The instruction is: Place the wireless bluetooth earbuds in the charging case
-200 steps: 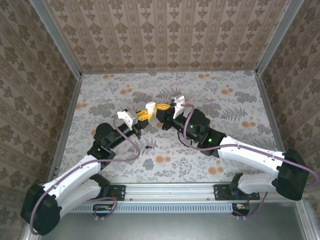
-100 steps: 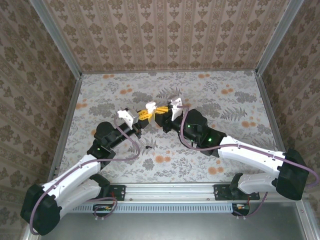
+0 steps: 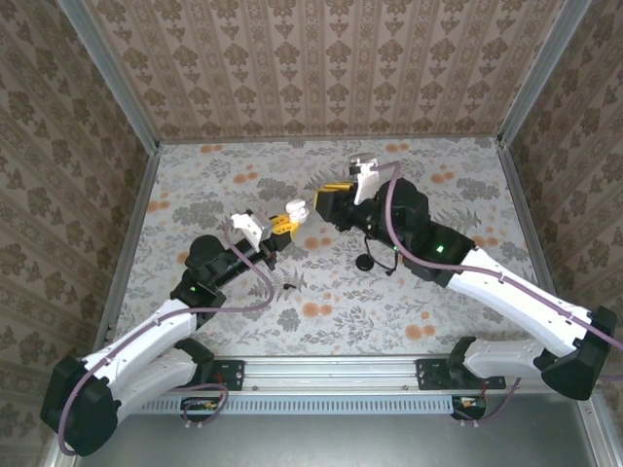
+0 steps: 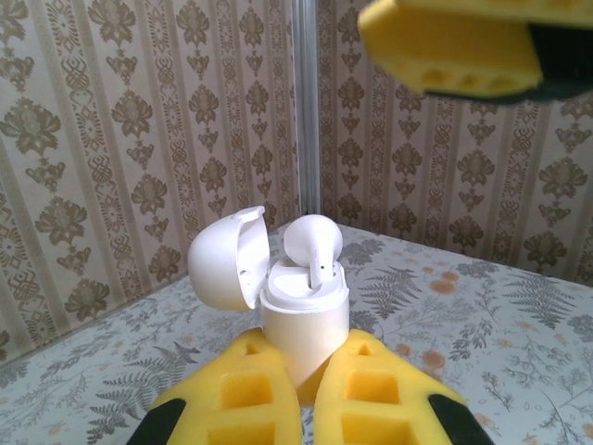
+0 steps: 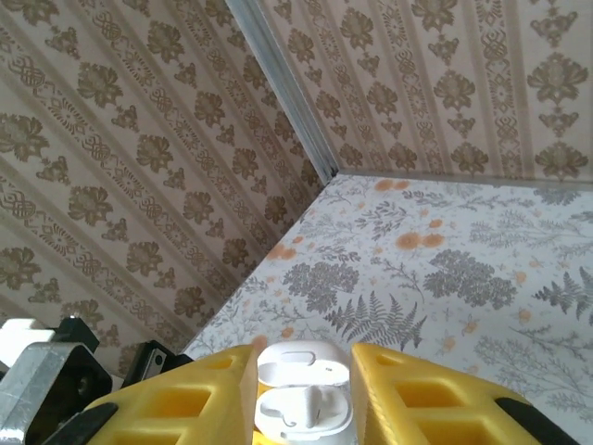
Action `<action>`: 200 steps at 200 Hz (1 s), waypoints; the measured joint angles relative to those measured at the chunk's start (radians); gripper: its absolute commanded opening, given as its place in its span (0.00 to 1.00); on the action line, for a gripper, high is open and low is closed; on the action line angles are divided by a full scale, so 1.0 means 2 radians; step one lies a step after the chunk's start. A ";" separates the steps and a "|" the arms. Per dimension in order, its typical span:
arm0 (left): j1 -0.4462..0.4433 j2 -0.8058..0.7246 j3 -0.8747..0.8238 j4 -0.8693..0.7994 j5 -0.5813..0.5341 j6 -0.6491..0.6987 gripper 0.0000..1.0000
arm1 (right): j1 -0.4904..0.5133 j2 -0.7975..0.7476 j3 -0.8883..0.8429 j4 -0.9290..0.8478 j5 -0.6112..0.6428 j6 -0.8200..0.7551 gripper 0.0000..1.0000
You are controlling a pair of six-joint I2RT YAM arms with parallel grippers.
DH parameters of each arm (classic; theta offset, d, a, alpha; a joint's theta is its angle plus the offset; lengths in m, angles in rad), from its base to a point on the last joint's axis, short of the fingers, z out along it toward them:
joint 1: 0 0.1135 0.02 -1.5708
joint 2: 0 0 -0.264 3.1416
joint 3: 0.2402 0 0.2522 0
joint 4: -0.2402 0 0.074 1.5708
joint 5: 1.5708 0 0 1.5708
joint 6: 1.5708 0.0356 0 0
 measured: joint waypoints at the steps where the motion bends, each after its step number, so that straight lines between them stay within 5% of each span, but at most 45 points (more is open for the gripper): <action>1: 0.000 0.000 0.000 0.000 0.000 0.000 0.00 | -0.001 0.000 0.001 -0.002 -0.002 0.001 0.28; 81: 0.000 0.001 0.004 -0.006 0.012 -0.010 0.00 | -0.039 0.043 0.020 -0.080 -0.135 0.074 0.30; 200: 0.000 0.001 0.004 -0.019 0.012 -0.010 0.00 | -0.022 0.095 0.087 -0.135 -0.143 0.085 0.35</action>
